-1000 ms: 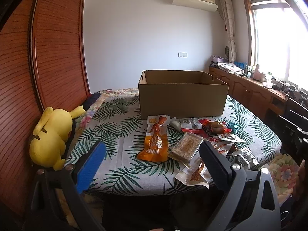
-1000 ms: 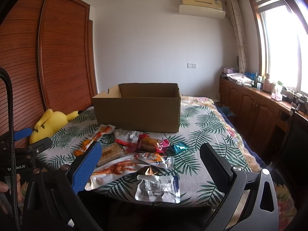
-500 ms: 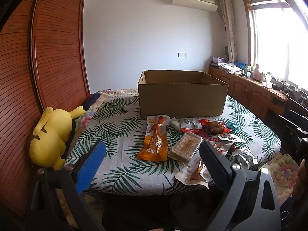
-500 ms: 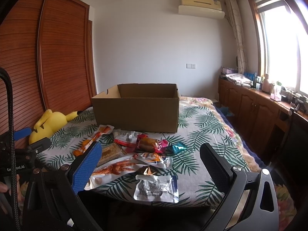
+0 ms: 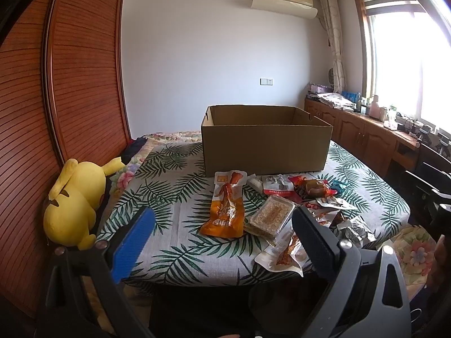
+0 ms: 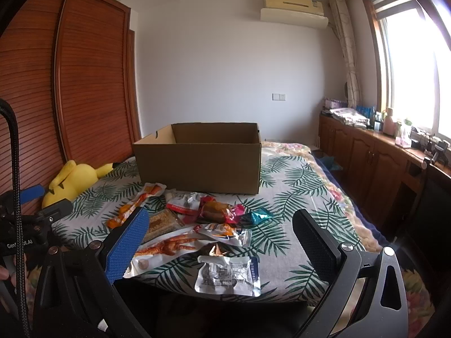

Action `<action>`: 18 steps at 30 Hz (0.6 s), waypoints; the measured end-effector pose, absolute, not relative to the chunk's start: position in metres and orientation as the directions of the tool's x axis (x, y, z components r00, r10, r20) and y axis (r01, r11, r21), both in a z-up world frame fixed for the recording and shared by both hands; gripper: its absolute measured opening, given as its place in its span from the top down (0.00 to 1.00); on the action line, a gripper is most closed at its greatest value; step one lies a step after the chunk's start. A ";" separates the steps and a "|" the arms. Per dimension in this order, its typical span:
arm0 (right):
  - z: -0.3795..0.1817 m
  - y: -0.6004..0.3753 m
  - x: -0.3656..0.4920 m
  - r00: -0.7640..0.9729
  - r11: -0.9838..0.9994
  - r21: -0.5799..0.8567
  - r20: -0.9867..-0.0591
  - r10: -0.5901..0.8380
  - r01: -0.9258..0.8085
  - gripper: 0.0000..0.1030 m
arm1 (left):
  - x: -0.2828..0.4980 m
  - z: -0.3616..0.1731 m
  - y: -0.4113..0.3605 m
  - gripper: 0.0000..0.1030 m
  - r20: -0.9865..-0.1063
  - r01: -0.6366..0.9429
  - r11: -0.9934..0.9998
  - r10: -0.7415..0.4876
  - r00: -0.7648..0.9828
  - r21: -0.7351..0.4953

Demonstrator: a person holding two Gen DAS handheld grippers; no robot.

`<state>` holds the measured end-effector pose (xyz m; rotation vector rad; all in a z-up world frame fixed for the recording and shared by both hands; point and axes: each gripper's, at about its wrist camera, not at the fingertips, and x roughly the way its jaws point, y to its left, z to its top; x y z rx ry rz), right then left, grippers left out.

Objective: Organize snacks

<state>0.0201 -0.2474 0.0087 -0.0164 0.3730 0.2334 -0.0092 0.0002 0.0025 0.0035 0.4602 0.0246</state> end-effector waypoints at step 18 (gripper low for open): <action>0.010 -0.250 0.018 0.907 0.974 0.021 -0.361 0.217 -0.225 0.00 | -0.009 0.003 -0.002 0.04 -0.447 -0.015 1.000 0.017 0.894 0.007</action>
